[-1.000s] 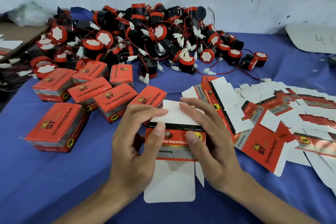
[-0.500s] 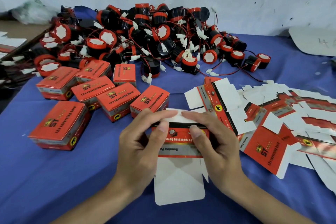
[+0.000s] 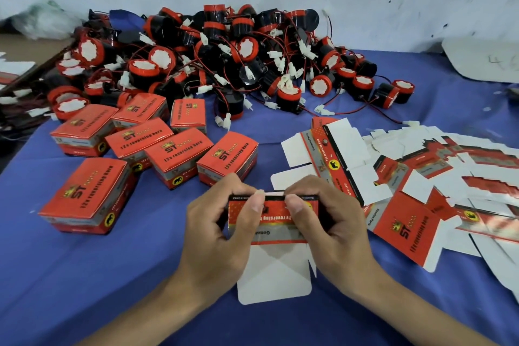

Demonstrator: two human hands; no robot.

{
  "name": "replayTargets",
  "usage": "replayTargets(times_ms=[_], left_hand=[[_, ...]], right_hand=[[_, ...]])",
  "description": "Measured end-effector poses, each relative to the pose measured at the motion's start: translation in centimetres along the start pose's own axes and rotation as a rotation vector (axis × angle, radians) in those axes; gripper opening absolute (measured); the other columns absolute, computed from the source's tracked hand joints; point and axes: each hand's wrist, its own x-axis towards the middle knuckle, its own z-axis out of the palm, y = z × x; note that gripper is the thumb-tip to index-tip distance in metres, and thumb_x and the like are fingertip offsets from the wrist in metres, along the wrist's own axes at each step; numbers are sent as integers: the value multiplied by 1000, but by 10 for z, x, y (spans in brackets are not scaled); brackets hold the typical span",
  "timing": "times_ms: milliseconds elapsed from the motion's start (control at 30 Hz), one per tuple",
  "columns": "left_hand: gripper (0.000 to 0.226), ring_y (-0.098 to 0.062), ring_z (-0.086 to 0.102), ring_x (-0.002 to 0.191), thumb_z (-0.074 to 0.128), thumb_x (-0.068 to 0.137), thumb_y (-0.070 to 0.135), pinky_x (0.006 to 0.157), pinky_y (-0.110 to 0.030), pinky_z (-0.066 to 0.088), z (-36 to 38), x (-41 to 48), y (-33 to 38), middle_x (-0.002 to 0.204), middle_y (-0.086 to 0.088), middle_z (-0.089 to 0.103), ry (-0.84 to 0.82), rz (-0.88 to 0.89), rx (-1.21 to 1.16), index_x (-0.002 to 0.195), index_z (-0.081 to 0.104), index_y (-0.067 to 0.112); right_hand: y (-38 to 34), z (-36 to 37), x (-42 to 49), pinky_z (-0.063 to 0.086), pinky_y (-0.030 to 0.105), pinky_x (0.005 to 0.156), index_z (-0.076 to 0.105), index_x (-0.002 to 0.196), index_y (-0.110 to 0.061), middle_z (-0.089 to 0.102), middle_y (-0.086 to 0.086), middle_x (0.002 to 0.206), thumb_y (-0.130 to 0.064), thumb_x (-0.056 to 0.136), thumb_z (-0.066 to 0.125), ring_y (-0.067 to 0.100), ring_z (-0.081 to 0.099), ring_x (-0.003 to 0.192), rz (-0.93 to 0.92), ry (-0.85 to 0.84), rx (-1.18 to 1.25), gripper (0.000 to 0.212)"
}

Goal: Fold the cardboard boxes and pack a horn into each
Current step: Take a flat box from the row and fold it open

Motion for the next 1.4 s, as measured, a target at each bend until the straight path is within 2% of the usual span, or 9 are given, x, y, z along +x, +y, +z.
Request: replayTargets(times_ms=[200, 267, 333, 433, 500, 600, 767, 1233, 1400], left_hand=[[33, -6, 61, 107, 56, 83, 43, 81, -23, 53, -5, 5, -7, 111, 16, 63, -164, -103, -5, 104, 63, 19], [36, -4, 63, 106, 59, 81, 46, 80, -30, 56, -6, 7, -8, 110, 15, 67, -169, -90, 61, 106, 66, 21], [31, -1, 62, 104, 62, 82, 41, 82, -27, 55, -10, 11, -8, 110, 12, 67, -25, 45, 176, 104, 67, 20], [26, -17, 61, 111, 66, 85, 25, 95, -24, 48, -14, 18, -11, 120, -9, 62, 243, 267, 371, 104, 68, 7], [28, -28, 58, 115, 68, 84, 17, 98, -30, 47, -10, 15, -12, 125, -18, 57, 255, 357, 451, 108, 66, 2], [28, -30, 52, 124, 64, 85, 16, 102, -35, 44, 2, 4, -11, 132, -21, 51, 121, 375, 419, 110, 66, 2], [29, -27, 47, 126, 65, 84, 23, 104, -33, 41, 8, 0, -10, 135, -21, 48, 36, 299, 380, 101, 73, 1], [48, -21, 36, 123, 60, 82, 38, 106, -18, 24, 7, -10, -10, 138, -13, 36, -48, 298, 521, 125, 50, 18], [51, -14, 34, 127, 51, 91, 42, 104, -18, 30, 8, -11, -9, 139, -4, 27, -49, 274, 411, 132, 36, 15]], right_hand=[[6, -4, 4, 48, 17, 76, 65, 96, -21, 66, -10, 93, -28, 93, 50, 10, 63, 89, -29, 27, 14, 16], [10, -5, 6, 48, 24, 84, 62, 100, -17, 64, -2, 101, -24, 91, 52, 14, 62, 99, -32, 80, -47, 15], [10, -5, 7, 47, 29, 85, 59, 97, -20, 59, 2, 102, -25, 88, 56, 16, 59, 100, -42, 214, -128, 11], [3, -4, 5, 46, 17, 68, 66, 74, -22, 65, -9, 75, -36, 88, 55, 6, 63, 74, 26, 242, -115, 22], [-4, 4, 2, 52, 19, 69, 72, 69, -22, 71, -6, 72, -47, 82, 57, 9, 68, 72, 276, 56, 104, 31], [-7, 11, -2, 54, 31, 84, 73, 97, -16, 71, 11, 99, -40, 73, 74, 20, 67, 96, 567, -54, 662, 35], [-3, 2, 2, 53, 29, 84, 59, 124, -11, 62, 13, 122, -23, 78, 76, 22, 63, 107, 668, -60, 1083, 51], [-7, -6, 6, 55, 25, 68, 71, 100, -15, 69, 7, 104, -28, 66, 78, 17, 67, 94, 750, -157, 996, 37], [-9, -5, 7, 54, 25, 70, 66, 111, -11, 67, 13, 109, -27, 69, 72, 20, 66, 96, 689, -102, 885, 46]])
